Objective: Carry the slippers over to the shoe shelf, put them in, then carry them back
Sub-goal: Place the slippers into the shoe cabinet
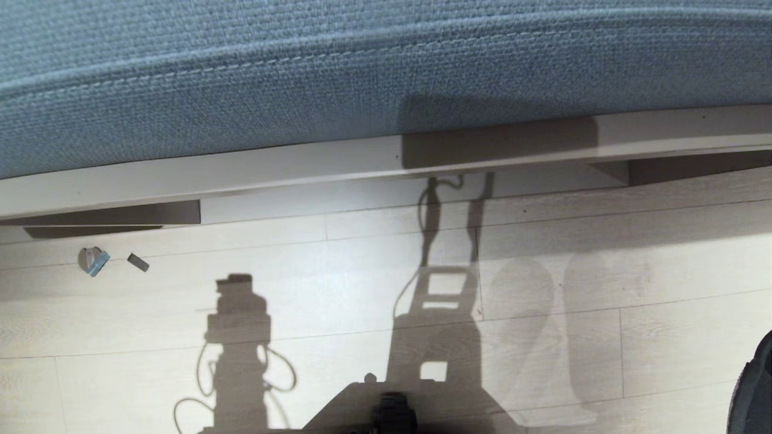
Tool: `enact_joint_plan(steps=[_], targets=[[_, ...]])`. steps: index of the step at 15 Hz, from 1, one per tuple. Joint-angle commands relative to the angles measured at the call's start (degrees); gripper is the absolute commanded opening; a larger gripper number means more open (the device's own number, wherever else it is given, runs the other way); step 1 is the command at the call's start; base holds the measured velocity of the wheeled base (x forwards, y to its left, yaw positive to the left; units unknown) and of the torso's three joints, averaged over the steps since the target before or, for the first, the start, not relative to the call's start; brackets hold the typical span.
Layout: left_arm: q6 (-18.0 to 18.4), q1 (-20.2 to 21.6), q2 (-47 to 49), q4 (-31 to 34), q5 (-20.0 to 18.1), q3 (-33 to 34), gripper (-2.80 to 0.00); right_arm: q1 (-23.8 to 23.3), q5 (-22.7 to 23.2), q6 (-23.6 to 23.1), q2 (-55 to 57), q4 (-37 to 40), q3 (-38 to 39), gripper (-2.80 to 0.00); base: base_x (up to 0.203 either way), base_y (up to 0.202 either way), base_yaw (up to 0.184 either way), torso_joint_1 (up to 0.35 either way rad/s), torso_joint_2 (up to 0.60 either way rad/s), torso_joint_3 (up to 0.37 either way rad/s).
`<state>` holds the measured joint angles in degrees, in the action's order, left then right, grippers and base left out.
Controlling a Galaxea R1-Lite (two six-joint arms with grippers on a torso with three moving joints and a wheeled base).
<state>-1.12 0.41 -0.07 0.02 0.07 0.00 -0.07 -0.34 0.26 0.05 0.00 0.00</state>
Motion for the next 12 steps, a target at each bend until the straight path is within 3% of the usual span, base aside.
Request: enact_joint_plan(steps=[1, 6, 10, 12], targets=[[-0.02, 0.02, 0.07, -0.02, 0.01, 0.00, -2.80, -0.01, -0.01, 0.01, 0.04, 0.00, 0.00, -2.80, 0.000, 0.000, 0.000, 0.000, 0.00, 0.000], [-0.02, 0.02, 0.07, -0.02, 0.01, 0.00, -2.80, 0.05, -0.02, 0.01, 0.04, 0.00, 0.00, -2.80, 0.000, 0.000, 0.000, 0.000, 0.00, 0.000], [-0.02, 0.02, 0.07, -0.02, 0.01, 0.00, -2.80, 0.00, -0.03, 0.30, 0.04, 0.00, 0.00, -2.80, -0.177, 0.000, 0.000, 0.001, 0.00, 0.000], [-0.02, 0.02, 0.07, 0.06, 0.01, 0.00, -2.80, 0.07, -0.10, 0.36, 0.04, 0.00, -0.09, -2.80, -0.048, 0.000, -0.001, 0.001, 0.00, 0.003]])
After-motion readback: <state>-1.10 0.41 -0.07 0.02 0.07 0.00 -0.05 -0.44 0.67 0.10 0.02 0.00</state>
